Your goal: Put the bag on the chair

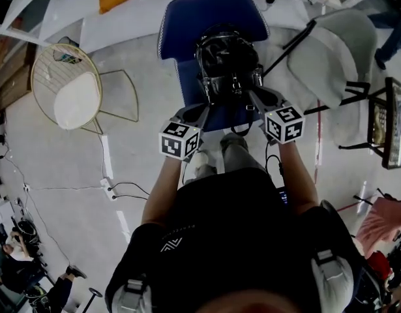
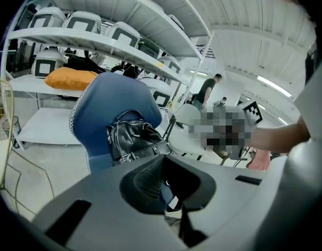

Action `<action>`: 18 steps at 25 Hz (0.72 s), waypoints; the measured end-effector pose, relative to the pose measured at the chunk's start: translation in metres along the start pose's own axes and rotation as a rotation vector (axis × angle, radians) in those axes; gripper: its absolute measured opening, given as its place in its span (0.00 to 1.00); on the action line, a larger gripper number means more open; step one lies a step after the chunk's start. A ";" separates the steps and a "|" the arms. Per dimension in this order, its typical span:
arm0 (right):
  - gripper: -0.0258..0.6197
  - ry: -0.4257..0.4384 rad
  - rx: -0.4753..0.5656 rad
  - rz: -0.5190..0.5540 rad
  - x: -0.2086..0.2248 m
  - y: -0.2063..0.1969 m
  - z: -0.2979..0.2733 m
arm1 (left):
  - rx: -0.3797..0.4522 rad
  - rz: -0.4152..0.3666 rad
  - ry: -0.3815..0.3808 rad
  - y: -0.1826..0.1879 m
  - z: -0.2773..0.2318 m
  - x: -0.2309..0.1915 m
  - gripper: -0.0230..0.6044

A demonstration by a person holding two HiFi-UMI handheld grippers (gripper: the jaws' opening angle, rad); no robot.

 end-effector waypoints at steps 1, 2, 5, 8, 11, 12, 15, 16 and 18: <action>0.13 -0.007 0.010 -0.004 -0.004 0.001 0.005 | 0.008 0.000 -0.001 0.000 0.004 0.004 0.05; 0.13 -0.013 0.019 -0.008 -0.009 0.001 0.009 | 0.014 -0.001 -0.004 -0.001 0.008 0.007 0.05; 0.13 -0.021 0.040 -0.011 -0.023 0.001 0.023 | 0.019 -0.019 -0.023 -0.002 0.017 0.018 0.05; 0.13 -0.020 0.042 0.007 -0.037 -0.005 0.034 | 0.021 -0.044 -0.045 -0.004 0.024 0.028 0.05; 0.13 -0.027 0.038 0.011 -0.047 -0.015 0.047 | 0.025 -0.062 -0.058 -0.007 0.030 0.037 0.05; 0.13 -0.032 0.038 0.009 -0.050 -0.018 0.051 | 0.024 -0.069 -0.062 -0.008 0.031 0.040 0.05; 0.13 -0.044 0.047 0.001 -0.057 -0.022 0.062 | 0.020 -0.091 -0.066 -0.008 0.038 0.046 0.05; 0.13 -0.046 0.051 -0.001 -0.059 -0.022 0.065 | 0.020 -0.095 -0.066 -0.009 0.041 0.049 0.05; 0.13 -0.050 0.060 -0.004 -0.063 -0.023 0.071 | 0.022 -0.102 -0.070 -0.011 0.045 0.054 0.05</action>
Point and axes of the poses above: the fingertips, and each gripper's own axes: z backward along the fingers, x to its right, y out of its top, the point moved 3 cm from there along z, backward along the fingers, and after that the axes turned 11 degrees about -y, right-handed, at the moved point
